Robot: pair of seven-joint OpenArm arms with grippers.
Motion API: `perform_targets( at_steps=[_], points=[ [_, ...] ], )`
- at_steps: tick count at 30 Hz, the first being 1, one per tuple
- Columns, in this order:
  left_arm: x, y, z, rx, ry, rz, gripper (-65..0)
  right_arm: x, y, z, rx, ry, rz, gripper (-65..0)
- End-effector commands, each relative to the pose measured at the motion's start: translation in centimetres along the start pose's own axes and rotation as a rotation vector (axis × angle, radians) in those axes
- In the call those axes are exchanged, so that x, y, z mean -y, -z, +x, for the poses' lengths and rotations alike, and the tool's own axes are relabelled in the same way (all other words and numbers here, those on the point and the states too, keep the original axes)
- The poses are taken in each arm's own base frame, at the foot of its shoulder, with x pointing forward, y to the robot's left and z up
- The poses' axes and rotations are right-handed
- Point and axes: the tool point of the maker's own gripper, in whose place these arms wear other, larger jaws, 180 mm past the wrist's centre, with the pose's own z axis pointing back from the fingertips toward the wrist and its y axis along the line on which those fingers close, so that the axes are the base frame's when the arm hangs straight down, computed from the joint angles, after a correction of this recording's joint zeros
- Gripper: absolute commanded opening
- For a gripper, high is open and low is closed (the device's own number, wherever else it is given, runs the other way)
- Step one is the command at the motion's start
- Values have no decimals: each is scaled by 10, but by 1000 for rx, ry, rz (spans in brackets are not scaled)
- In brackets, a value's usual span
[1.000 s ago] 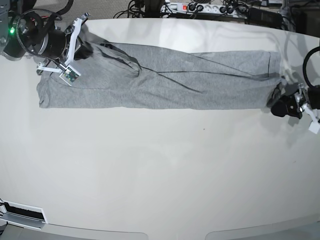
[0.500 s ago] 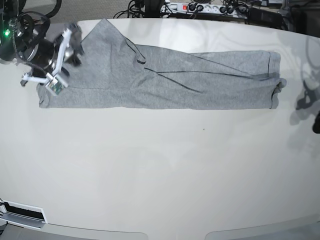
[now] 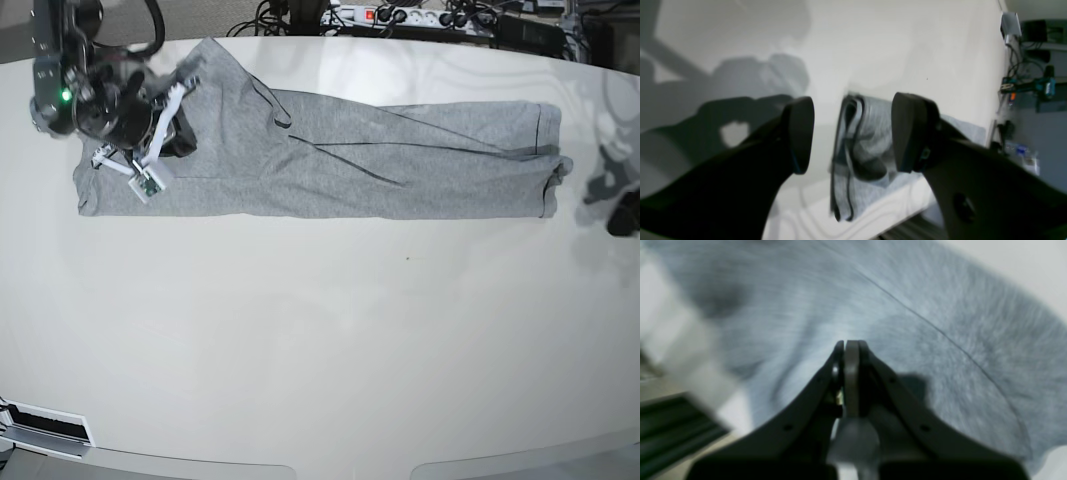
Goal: Layout the t-shirt on the table in an organized manner, then fold the t-shirt properly
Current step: 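Grasp both ends of the folded strip with both grippers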
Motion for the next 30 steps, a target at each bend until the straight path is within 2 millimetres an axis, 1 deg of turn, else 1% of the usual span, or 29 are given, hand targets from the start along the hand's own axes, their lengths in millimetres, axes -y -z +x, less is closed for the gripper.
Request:
perform_targets(
  at_steps=[1, 2, 4, 6, 8, 11, 14, 17, 21, 25, 27, 30],
  points=[
    [5, -6, 10, 5, 26, -9, -273, 10, 3, 6, 21, 10, -4, -650],
    [6, -2, -1, -32, 19, -17, -273, 16, 9, 1, 0, 33, -3, -650],
    [12, 5, -13, -73, 7, -50, -273, 26, 20, -9, -36, 74, 3, -650],
    [14, 9, -17, -87, 7, -57, -273, 31, 26, -18, -63, 103, 7, -650],
    [13, 12, -20, -98, 11, -51, -273, 32, 27, -22, -74, 111, 10, -650],
    [12, 18, -29, -132, 16, -44, -273, 28, 27, -21, -71, 97, 33, -650],
    [15, 24, -38, -164, 10, -59, -273, 25, 27, -16, -43, 119, 54, -650],
    [22, 19, -41, -192, -3, -98, -273, 25, 27, -15, -41, 120, 54, -650],
    [18, 11, -39, -201, 5, -80, -273, 30, 27, -15, -58, 100, 36, -650],
    [10, 11, -49, -193, -17, -65, -273, 30, 27, -14, -54, 101, 37, -650],
    [6, 12, -52, -162, -35, -58, -273, 30, 27, -13, -51, 103, 39, -650],
    [7, 22, -63, -155, -58, -75, -273, 30, 27, -13, -53, 102, 38, -650]
  ],
)
